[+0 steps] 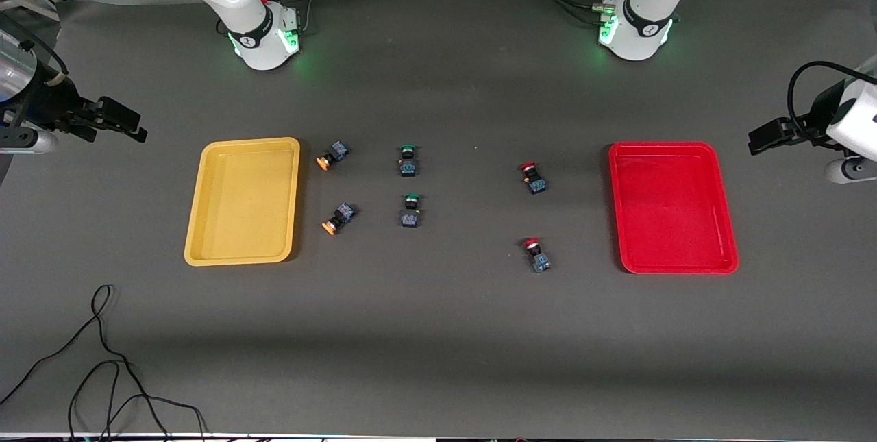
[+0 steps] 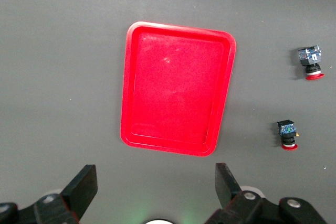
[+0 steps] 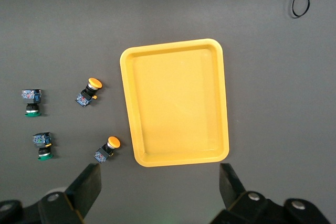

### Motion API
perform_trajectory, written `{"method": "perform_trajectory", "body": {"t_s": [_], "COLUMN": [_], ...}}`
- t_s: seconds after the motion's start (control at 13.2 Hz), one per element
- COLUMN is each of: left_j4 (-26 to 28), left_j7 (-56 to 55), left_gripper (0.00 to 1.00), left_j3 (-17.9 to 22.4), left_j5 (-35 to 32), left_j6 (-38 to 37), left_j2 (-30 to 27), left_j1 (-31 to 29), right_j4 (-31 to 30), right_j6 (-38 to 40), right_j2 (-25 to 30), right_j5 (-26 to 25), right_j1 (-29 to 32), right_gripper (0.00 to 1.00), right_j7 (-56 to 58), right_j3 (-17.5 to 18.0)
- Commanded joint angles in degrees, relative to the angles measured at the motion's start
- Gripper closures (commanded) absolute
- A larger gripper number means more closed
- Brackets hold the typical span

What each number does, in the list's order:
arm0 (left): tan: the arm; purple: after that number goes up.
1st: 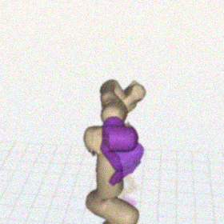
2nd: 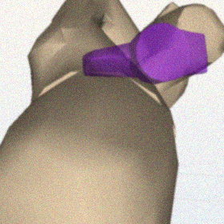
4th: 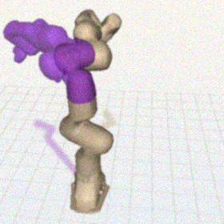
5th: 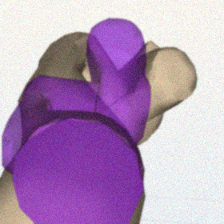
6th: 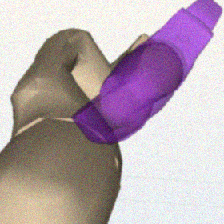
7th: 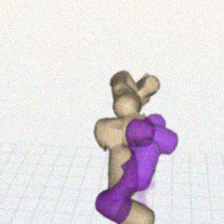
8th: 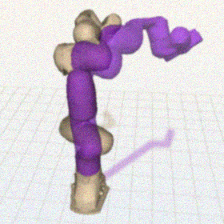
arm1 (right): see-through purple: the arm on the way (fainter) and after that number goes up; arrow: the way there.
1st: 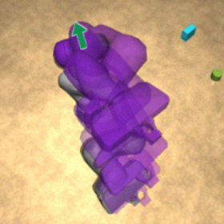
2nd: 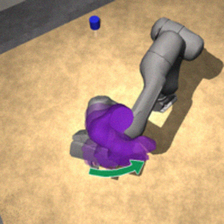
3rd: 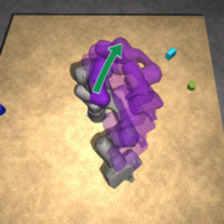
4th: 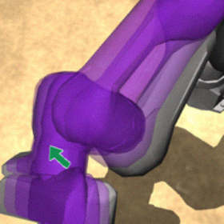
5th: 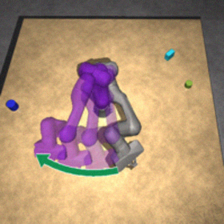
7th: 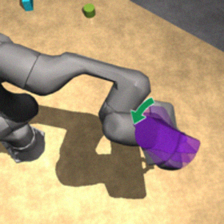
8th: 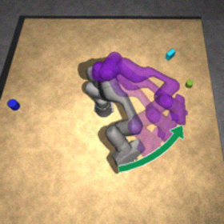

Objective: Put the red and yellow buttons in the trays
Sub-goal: 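Reach the right gripper toward the orange-capped button beside the yellow tray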

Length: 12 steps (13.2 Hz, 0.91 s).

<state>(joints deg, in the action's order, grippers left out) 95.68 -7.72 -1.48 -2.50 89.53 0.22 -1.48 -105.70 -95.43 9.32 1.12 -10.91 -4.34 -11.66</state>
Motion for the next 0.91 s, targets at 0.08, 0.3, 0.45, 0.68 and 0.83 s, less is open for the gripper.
{"method": "perform_trajectory", "body": {"t_s": [0.08,0.3,0.45,0.68,0.83], "left_j4": [0.56,0.56,0.56,0.56,0.65], "left_j7": [-0.89,-0.89,-0.98,-0.9,-0.98], "left_gripper": [0.0,0.0,0.0,0.0,0.0], "left_j3": [1.4,1.4,1.57,1.66,1.66], "left_j5": [-0.05,-0.05,-0.05,-0.05,-0.05], "left_j6": [-0.5,-0.84,-1.11,-1.11,-1.29], "left_j2": [-0.57,-0.57,-0.66,-0.66,-0.74], "left_j1": [1.4,1.4,1.39,1.22,1.13], "right_j4": [1.2,1.72,1.98,1.81,0.15], "right_j6": [0.95,-1.5,-3.53,-0.73,-0.46], "right_j2": [-0.53,-1.85,-5.42,-9.23,-8.45], "right_j5": [0.47,1.08,0.99,0.64,0.82], "right_j1": [-0.07,-0.07,-1.03,-3.23,-5.59], "right_gripper": [0.0,0.0,0.0,0.0,0.0], "right_j7": [1.18,1.18,1.09,1.18,-3.45], "right_j3": [0.23,0.23,0.32,-0.12,0.23]}}
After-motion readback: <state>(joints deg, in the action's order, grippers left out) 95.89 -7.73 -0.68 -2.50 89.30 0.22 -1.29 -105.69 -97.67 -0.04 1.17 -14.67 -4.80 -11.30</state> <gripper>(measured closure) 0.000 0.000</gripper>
